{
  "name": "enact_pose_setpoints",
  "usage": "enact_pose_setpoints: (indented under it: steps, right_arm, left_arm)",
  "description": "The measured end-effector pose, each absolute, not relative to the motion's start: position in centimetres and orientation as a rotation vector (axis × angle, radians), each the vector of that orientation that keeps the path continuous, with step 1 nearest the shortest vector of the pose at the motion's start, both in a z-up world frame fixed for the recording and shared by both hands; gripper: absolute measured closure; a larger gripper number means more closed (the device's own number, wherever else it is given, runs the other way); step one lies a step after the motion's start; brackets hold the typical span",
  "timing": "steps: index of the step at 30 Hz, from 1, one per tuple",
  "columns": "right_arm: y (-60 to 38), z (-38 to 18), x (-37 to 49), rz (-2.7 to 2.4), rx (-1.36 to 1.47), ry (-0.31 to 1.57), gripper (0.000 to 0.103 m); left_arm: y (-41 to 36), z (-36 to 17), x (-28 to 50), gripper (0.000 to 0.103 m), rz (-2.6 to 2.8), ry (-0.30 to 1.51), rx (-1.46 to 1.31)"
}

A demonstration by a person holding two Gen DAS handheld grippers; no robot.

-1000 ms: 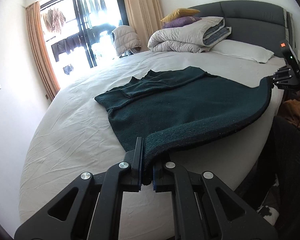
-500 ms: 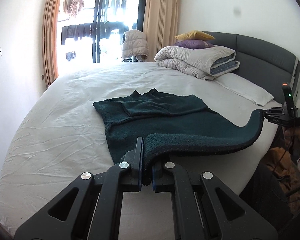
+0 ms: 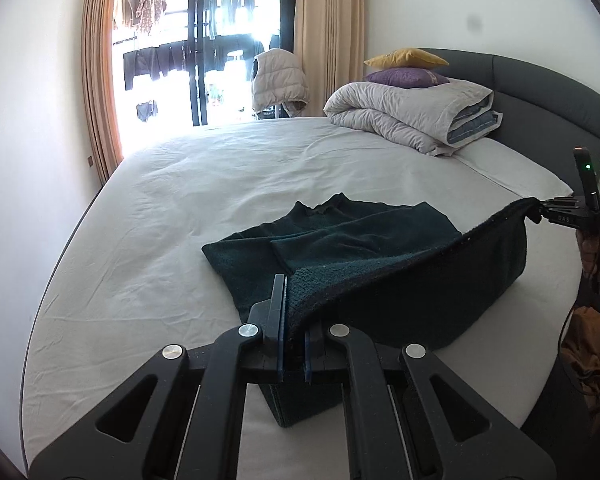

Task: Fold small clothes
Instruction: 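Lift the hem with both grippers and fold it toward the collar, then open both grippers and release the folded hem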

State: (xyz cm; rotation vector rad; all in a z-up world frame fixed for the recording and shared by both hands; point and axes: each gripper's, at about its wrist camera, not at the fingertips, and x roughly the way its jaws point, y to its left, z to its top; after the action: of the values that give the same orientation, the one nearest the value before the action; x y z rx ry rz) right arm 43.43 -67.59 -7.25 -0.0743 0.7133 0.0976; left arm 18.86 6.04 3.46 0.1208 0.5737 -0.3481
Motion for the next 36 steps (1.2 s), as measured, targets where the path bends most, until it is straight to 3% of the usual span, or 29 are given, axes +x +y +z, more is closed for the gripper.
enact_pose_setpoints:
  steps: [8,18,32,36]
  right_arm:
    - [-67.1,-9.5,54.2,0.094,-0.078,0.809,0.1]
    - [-65.9,-13.4,63.8,0.073,-0.115,0.95,0.1]
    - [-66.0,-17.4,69.3,0.009,-0.091,1.093,0.099]
    - [-66.0,-18.2,69.9,-0.007,-0.073,1.111,0.091]
  left_arm:
    - [5.4,1.9,31.3,0.098,-0.307,0.673,0.166]
    - [6.0,-4.7,44.0,0.098,-0.25,0.862,0.165]
    - [5.8,-10.5,50.4,0.096,-0.212,0.993,0.127]
    - [6.1,-11.2,51.8,0.093,-0.175,0.989,0.1]
